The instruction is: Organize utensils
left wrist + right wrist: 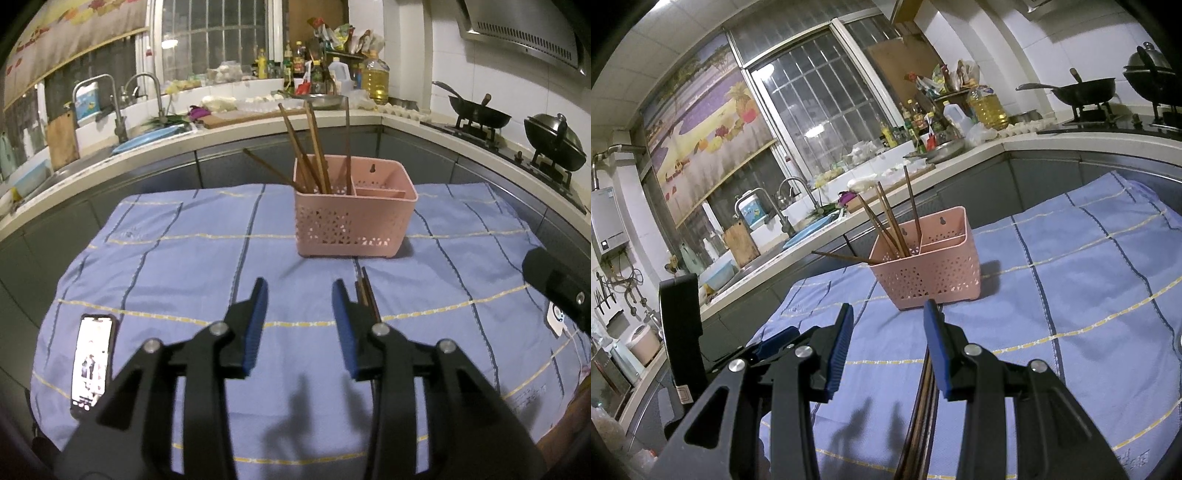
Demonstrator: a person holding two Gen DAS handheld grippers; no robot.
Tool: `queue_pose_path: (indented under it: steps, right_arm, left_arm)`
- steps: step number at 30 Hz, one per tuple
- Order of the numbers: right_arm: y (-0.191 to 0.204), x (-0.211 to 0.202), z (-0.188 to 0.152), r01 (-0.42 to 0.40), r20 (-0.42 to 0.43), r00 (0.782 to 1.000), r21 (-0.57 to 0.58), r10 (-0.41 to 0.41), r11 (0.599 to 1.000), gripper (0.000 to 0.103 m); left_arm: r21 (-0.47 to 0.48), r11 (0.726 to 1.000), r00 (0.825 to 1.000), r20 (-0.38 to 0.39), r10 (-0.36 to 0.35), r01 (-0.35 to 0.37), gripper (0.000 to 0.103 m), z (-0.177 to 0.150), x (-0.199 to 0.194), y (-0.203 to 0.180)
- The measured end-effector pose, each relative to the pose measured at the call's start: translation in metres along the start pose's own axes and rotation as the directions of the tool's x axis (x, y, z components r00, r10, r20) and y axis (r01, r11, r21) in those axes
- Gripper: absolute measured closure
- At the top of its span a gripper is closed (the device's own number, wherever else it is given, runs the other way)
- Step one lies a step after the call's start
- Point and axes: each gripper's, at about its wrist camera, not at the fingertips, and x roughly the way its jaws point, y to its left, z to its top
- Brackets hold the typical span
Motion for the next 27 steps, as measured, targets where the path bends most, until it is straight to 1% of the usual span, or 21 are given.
queue_pose_path:
  steps: [11,18,22,27]
  right_arm:
    - [-0.001,0.005,-0.005,0.002,-0.007,1.0,0.002,-0.002,1.0,0.063]
    - [-0.002,0.006,-0.01,0.004,-0.01,1.0,0.003,-0.004,1.0,0.063]
    - [-0.002,0.006,-0.007,0.003,-0.01,1.0,0.004,-0.003,1.0,0.063]
    - [-0.005,0.009,-0.016,0.006,-0.018,1.0,0.007,-0.006,1.0,0.063]
  left_arm:
    - [0.001,1.0,1.0,-0.003,0.0,0.0,0.069,-0.001,0.001,0.0]
    - [0.002,1.0,1.0,-0.017,0.0,0.0,0.069,-0.009,0.009,0.003]
    - [0.005,1.0,1.0,-0.025,0.002,-0.002,0.069,-0.011,0.009,0.002]
    - [0.006,1.0,1.0,-0.025,0.003,-0.003,0.069,-0.009,0.009,0.001]
